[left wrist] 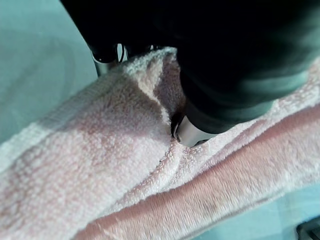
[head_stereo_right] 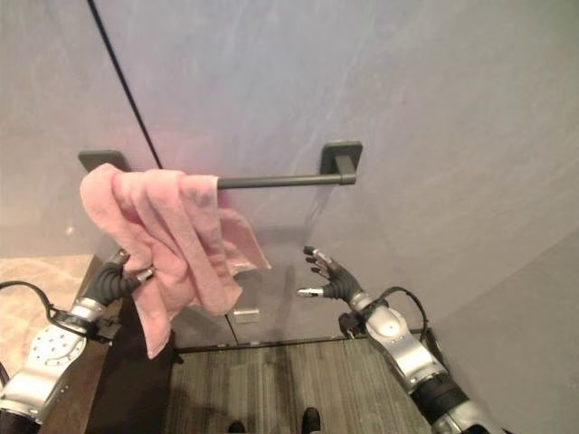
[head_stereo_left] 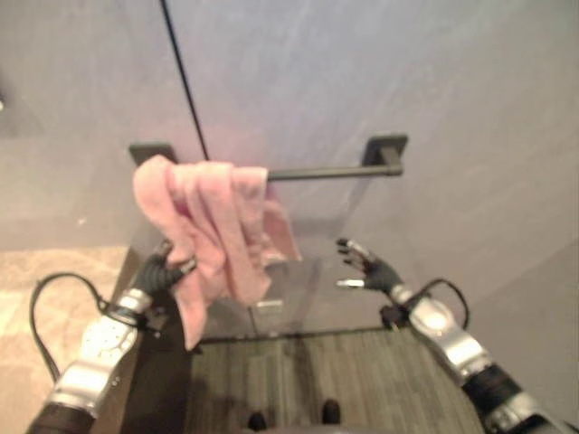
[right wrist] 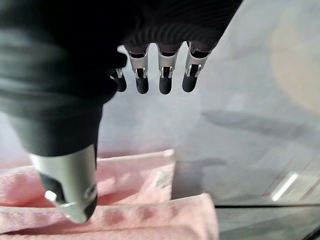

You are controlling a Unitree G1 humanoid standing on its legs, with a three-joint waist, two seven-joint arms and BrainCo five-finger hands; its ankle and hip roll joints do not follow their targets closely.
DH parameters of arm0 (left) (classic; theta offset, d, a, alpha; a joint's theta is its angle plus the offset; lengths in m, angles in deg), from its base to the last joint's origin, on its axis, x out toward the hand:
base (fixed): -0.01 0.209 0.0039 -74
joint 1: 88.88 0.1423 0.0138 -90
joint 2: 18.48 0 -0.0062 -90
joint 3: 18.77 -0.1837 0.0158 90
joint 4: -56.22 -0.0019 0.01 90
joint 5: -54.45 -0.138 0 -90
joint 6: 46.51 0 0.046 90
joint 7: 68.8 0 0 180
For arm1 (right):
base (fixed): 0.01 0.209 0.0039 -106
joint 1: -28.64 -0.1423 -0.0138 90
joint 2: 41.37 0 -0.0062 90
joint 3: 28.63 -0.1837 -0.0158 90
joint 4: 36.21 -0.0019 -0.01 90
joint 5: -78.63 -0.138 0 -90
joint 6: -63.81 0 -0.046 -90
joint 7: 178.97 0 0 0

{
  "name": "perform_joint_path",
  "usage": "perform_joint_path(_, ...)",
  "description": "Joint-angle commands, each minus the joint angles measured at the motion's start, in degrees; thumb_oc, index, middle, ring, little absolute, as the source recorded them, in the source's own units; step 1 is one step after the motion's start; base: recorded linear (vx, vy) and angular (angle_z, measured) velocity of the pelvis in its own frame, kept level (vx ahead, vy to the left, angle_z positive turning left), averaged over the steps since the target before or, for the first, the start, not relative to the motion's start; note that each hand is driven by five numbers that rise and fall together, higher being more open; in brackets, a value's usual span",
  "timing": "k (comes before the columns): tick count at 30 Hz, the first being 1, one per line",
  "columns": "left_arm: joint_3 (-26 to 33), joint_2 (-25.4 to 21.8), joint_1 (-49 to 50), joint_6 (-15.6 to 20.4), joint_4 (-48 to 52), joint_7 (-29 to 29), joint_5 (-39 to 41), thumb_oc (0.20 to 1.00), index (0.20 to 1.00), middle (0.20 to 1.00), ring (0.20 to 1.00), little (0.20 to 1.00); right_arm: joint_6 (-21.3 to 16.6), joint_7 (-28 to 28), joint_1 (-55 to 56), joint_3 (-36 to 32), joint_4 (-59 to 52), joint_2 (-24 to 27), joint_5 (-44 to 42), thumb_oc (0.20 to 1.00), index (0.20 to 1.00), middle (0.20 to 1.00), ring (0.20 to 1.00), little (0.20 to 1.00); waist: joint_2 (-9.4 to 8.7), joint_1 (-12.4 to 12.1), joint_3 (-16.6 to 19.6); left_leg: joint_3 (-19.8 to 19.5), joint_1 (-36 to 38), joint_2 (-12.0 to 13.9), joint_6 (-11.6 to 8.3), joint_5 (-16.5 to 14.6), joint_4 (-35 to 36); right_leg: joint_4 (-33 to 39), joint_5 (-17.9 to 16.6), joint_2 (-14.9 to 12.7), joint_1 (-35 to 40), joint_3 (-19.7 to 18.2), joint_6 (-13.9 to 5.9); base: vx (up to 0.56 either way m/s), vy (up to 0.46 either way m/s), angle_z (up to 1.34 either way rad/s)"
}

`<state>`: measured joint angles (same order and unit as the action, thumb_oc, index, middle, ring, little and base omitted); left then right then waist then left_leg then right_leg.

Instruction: Put brush and paste in cup on sink, flatten towel.

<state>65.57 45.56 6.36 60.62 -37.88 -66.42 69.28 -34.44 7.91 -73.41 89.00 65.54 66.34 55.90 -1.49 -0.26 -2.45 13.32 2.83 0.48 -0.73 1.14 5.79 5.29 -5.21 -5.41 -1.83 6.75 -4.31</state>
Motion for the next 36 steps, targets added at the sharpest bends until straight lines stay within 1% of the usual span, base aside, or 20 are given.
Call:
perform_joint_path(1,0.95,-2.51,-4.15,2.05,-1.14,-2.01,0.9,0.2,0.2,0.2,0.2,0.2,-1.16,-0.05,-5.07,2.83,-2.13,-2.14,-4.38,1.0,1.0,1.0,1.0,1.0,-3.59,-1.03,0.83,1.36,0.93,1.9,0.95,-5.44,-0.79,-0.29,-2.6,-7.18,-1.33,1.47,-5.18,0.0,0.0,0.0)
perform_joint_path(3,1.26,-2.71,-4.12,1.66,-0.7,-2.24,1.27,0.2,0.2,0.2,0.2,0.2,-0.42,-0.33,-8.22,5.18,-1.53,-3.79,-5.68,1.0,1.0,1.0,1.0,1.0,-3.86,-1.64,0.77,1.47,1.09,1.79,1.04,-5.43,-0.79,-0.29,-2.83,-7.3,-1.32,1.51,-5.16,-0.02,0.006,-0.01)
perform_joint_path(6,1.2,-2.59,-4.23,1.57,-0.53,-2.47,1.42,0.2,0.2,0.2,0.2,0.2,-0.14,-0.63,-10.16,6.42,-0.55,-5.05,-6.2,1.0,1.0,1.0,1.0,1.0,-3.99,-2.01,0.71,1.49,1.17,1.73,1.11,-5.47,-0.79,-0.29,-2.89,-7.4,-1.24,1.66,-5.15,0.0,0.0,0.0)
perform_joint_path(8,1.0,-2.58,-4.54,1.37,-0.23,-2.52,1.69,0.2,0.2,0.2,0.2,0.2,0.23,-1.42,-12.97,7.93,2.53,-7.39,-5.13,1.0,1.0,1.0,1.0,1.0,-4.05,-2.66,0.68,1.21,1.26,1.74,1.17,-5.4,-0.79,-0.29,-2.82,-7.46,-0.88,2.05,-5.04,0.0,0.0,0.0)
perform_joint_path(9,1.03,-2.59,-4.53,1.37,-0.23,-2.52,1.69,0.2,0.2,0.2,0.2,0.2,0.21,-1.42,-13.01,7.95,2.57,-7.42,-5.13,1.0,1.0,1.0,1.0,1.0,-4.06,-2.64,0.65,1.2,1.28,1.74,1.17,-5.4,-0.79,-0.29,-2.81,-7.46,-0.86,2.06,-5.04,0.0,0.0,0.0)
perform_joint_path(10,0.93,-2.62,-4.8,1.33,-0.25,-2.55,1.95,0.2,0.2,0.2,0.2,0.2,0.45,-1.87,-14.58,8.71,4.76,-8.94,-5.4,1.0,1.0,1.0,1.0,1.0,-4.0,-2.92,0.74,1.12,1.34,1.72,1.17,-5.41,-0.79,-0.29,-2.77,-7.47,-0.78,2.02,-4.95,0.0,0.0,0.0)
perform_joint_path(11,0.93,-2.63,-4.79,1.33,-0.25,-2.55,1.95,0.2,0.2,0.2,0.2,0.2,0.45,-1.87,-14.58,8.72,4.77,-8.94,-5.4,1.0,1.0,1.0,1.0,1.0,-4.01,-2.92,0.74,1.12,1.34,1.72,1.17,-5.41,-0.79,-0.29,-2.77,-7.47,-0.78,2.02,-4.95,0.0,0.0,0.0)
perform_joint_path(12,0.77,-2.53,-5.22,1.27,-0.39,-2.6,2.5,0.2,0.2,0.2,0.2,0.2,0.82,-2.39,-16.31,9.47,6.62,-10.21,-5.96,1.0,1.0,1.0,1.0,1.0,-3.9,-3.2,0.77,1.22,1.36,1.73,1.11,-5.37,-0.79,-0.29,-2.75,-7.45,-0.81,2.02,-4.92,0.0,0.0,0.0)
perform_joint_path(22,0.21,-2.6,-6.63,0.77,-1.21,-3.18,3.75,0.2,0.2,0.2,0.2,0.2,2.86,-2.03,-22.93,14.59,7.99,-11.58,-8.92,1.0,1.0,1.0,1.0,1.0,-3.49,-4.03,0.73,1.21,1.33,2.01,0.8,-4.98,-0.79,-0.29,-2.39,-7.22,-0.6,2.41,-4.42,0.0,-0.007,-0.01)
perform_joint_path(23,0.96,-3.24,-6.6,0.71,-1.22,-3.47,3.56,0.2,0.2,0.2,0.2,0.2,3.29,-2.02,-23.19,14.68,4.75,-10.15,-8.18,1.0,1.0,1.0,1.0,1.0,-3.29,-3.7,0.7,1.37,1.27,2.14,0.67,-4.89,-0.79,-0.29,-2.34,-7.15,-0.6,2.39,-4.38,0.0,0.0,0.0)
perform_joint_path(24,0.97,-3.23,-6.59,0.7,-1.21,-3.47,3.56,0.2,0.2,0.2,0.2,0.2,3.32,-2.03,-23.17,14.68,4.7,-10.12,-8.19,1.0,1.0,1.0,1.0,1.0,-3.27,-3.69,0.7,1.36,1.27,2.14,0.67,-4.89,-0.79,-0.29,-2.34,-7.15,-0.59,2.41,-4.37,0.0,0.0,0.0)
perform_joint_path(25,1.72,-3.6,-6.0,0.54,-1.3,-3.75,2.81,0.2,0.2,0.2,0.2,0.2,3.43,-1.18,-22.37,14.61,-1.23,-7.66,-6.51,1.0,1.0,1.0,1.0,1.0,-3.12,-2.99,0.63,1.48,1.25,2.18,0.62,-4.91,-0.79,-0.29,-2.25,-7.14,-0.62,2.44,-4.41,0.0,0.0,0.0)
perform_joint_path(26,1.7,-3.59,-6.0,0.54,-1.3,-3.75,2.8,0.2,0.2,0.2,0.2,0.2,3.48,-1.19,-22.33,14.6,-1.32,-7.61,-6.51,1.0,1.0,1.0,1.0,1.0,-3.1,-2.98,0.63,1.45,1.25,2.18,0.62,-4.91,-0.79,-0.29,-2.24,-7.14,-0.6,2.47,-4.41,0.0,0.0,0.0)
perform_joint_path(27,2.79,-3.54,-5.21,0.35,-1.14,-4.0,1.84,0.2,0.2,0.2,0.2,0.2,2.82,-0.37,-20.25,12.26,-6.82,-3.84,-2.28,1.0,1.0,1.0,1.0,1.0,-2.89,-2.21,0.51,1.43,1.12,2.14,0.64,-4.91,-0.79,-0.29,-2.18,-7.15,-0.65,2.47,-4.5,0.0,0.0,0.0)
perform_joint_path(28,3.03,-3.35,-5.02,0.32,-1.07,-4.08,1.31,0.2,0.2,0.2,0.2,0.2,2.52,-0.56,-18.97,10.93,-8.54,-2.6,-0.91,1.0,1.0,1.0,1.0,1.0,-2.8,-1.98,0.45,1.38,1.09,2.13,0.66,-4.94,-0.79,-0.29,-2.15,-7.19,-0.62,2.52,-4.52,0.0,0.0,0.0)
perform_joint_path(29,2.96,-3.33,-5.04,0.31,-1.07,-4.09,1.29,0.2,0.2,0.2,0.2,0.2,2.58,-0.56,-18.87,10.87,-8.65,-2.53,-0.9,1.0,1.0,1.0,1.0,1.0,-2.78,-2.0,0.47,1.35,1.1,2.13,0.66,-4.94,-0.79,-0.29,-2.14,-7.19,-0.6,2.55,-4.52,0.0,0.0,0.0)
perform_joint_path(30,4.43,-2.03,-3.7,0.27,-1.04,-4.28,-0.26,0.2,0.2,0.2,0.2,0.2,1.66,-0.61,-13.18,4.78,-13.16,1.8,2.82,1.0,1.0,1.0,1.0,1.0,-2.5,-1.07,0.31,1.38,1.06,2.02,0.74,-5.0,-0.79,-0.29,-2.12,-7.42,-0.5,2.73,-4.67,0.0,0.0,0.0)
perform_joint_path(32,4.34,-2.02,-3.72,0.27,-1.04,-4.29,-0.27,0.2,0.2,0.2,0.2,0.2,1.73,-0.6,-13.01,4.66,-13.31,1.88,2.83,1.0,1.0,1.0,1.0,1.0,-2.49,-1.12,0.34,1.36,1.07,2.02,0.75,-5.01,-0.79,-0.29,-2.11,-7.42,-0.48,2.75,-4.67,0.01,0.009,0.07)
perform_joint_path(34,4.95,-0.99,-3.13,0.45,-1.48,-4.37,-1.1,0.2,0.2,0.2,0.2,0.2,1.03,-0.25,-8.06,0.46,-16.65,3.78,3.69,1.0,1.0,1.0,1.0,1.0,-2.29,-0.4,0.31,1.41,1.13,1.87,0.91,-5.12,-0.79,-0.29,-2.15,-7.6,-0.5,2.73,-4.8,0.01,0.007,-0.02)
perform_joint_path(36,5.0,-0.71,-2.89,0.43,-1.57,-4.41,-1.32,0.2,0.2,0.2,0.2,0.2,0.87,0.32,-6.3,-0.4,-18.34,4.12,3.15,1.0,1.0,1.0,1.0,1.0,-2.22,-0.29,0.45,1.45,1.14,1.82,0.97,-5.16,-0.79,-0.29,-2.2,-7.66,-0.58,2.65,-4.82,0.01,0.007,-0.04)
